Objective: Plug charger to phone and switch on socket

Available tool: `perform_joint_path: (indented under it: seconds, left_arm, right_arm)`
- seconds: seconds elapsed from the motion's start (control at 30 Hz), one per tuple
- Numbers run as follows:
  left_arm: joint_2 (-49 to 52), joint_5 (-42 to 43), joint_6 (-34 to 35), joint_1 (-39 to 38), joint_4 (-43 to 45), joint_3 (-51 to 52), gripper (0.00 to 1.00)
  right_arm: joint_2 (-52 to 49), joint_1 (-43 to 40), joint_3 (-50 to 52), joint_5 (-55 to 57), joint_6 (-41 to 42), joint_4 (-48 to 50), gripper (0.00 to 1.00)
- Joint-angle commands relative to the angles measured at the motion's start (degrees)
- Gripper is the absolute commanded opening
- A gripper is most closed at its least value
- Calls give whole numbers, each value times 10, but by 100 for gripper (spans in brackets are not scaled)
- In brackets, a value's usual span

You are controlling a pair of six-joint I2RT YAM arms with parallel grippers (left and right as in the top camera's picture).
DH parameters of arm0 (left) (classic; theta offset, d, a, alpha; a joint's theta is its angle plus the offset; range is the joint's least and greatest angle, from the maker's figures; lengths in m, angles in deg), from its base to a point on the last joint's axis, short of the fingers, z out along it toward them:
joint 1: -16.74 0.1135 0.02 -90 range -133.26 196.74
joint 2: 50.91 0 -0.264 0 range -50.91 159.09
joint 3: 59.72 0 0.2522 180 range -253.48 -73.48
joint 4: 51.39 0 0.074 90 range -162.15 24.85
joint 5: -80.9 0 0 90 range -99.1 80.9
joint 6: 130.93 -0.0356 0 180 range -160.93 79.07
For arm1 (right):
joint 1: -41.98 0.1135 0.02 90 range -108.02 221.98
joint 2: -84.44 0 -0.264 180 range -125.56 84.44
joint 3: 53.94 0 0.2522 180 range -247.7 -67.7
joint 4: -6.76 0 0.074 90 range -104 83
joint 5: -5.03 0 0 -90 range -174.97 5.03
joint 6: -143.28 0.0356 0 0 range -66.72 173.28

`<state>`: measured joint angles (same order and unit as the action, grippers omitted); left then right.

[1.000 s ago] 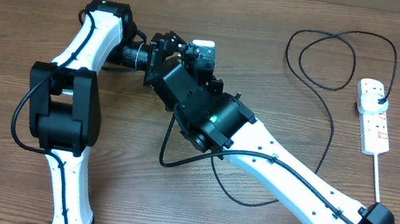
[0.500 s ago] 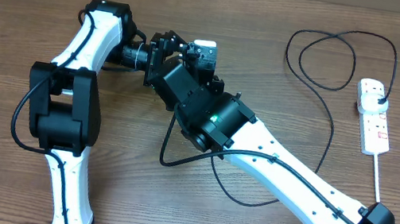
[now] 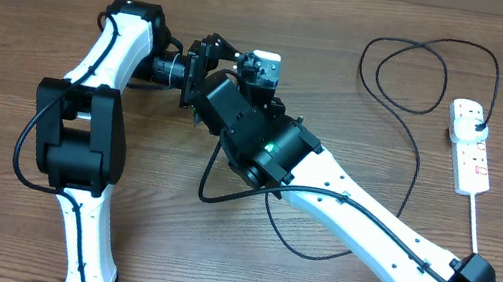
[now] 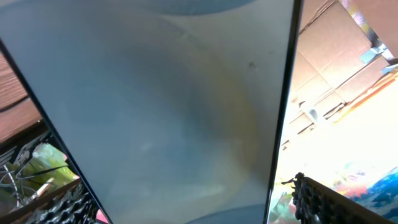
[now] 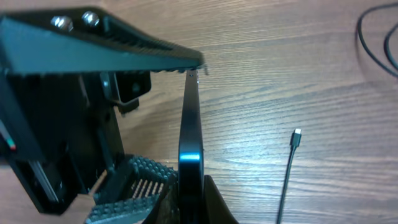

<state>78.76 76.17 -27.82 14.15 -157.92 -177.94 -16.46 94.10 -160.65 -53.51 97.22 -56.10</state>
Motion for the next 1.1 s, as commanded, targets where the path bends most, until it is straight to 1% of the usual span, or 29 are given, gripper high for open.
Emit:
perform_joint_path:
  seconds: [0.0, 0.03, 0.1, 0.2, 0.27, 0.3, 0.4, 0.43, 0.57, 0.7, 0.8, 0.87, 0.93, 1.0, 1.07]
  left_arm:
    - [3, 16, -7, 0, 1, -14, 100]
    - [3, 16, -7, 0, 2, -14, 100]
    - [3, 16, -7, 0, 3, -14, 100]
    - [3, 16, -7, 0, 3, -14, 100]
    - [3, 17, -2, 0, 3, -14, 100]
    - [3, 17, 9, 0, 3, -14, 97]
    - [3, 17, 53, 0, 3, -14, 72]
    - [3, 17, 61, 0, 3, -14, 67]
    - [3, 18, 94, 0, 3, -14, 66]
    - [3, 20, 103, 0, 3, -14, 67]
    - [3, 39, 103, 0, 3, -14, 67]
    - [3, 48, 103, 0, 3, -14, 64]
    - [3, 47, 102, -1, 3, -14, 63]
    - [3, 44, 100, -1, 3, -14, 63]
    - [3, 41, 97, -2, 7, -14, 66]
  right_arm:
    - [12, -1, -13, 80, 129, 7, 4]
    - [21, -1, -13, 103, 182, 6, 4]
    - [33, -1, -13, 131, 261, 6, 4]
    - [49, -1, -13, 134, 370, 6, 4]
    - [63, -1, -13, 122, 484, 6, 4]
    - [64, -1, -13, 120, 506, 6, 4]
    - [67, -1, -13, 97, 610, 3, 4]
    - [67, -1, -13, 81, 647, -1, 4]
    - [67, -1, -13, 38, 774, -32, 4]
    - [66, -1, -13, 32, 780, -43, 4]
    - [66, -1, -13, 22, 780, -42, 4]
    - [66, -1, -13, 16, 780, -41, 4]
    - [66, -1, -13, 4, 780, -41, 4]
    - [65, -1, -13, 3, 780, -41, 4]
    - [63, -1, -13, 3, 780, -41, 4]
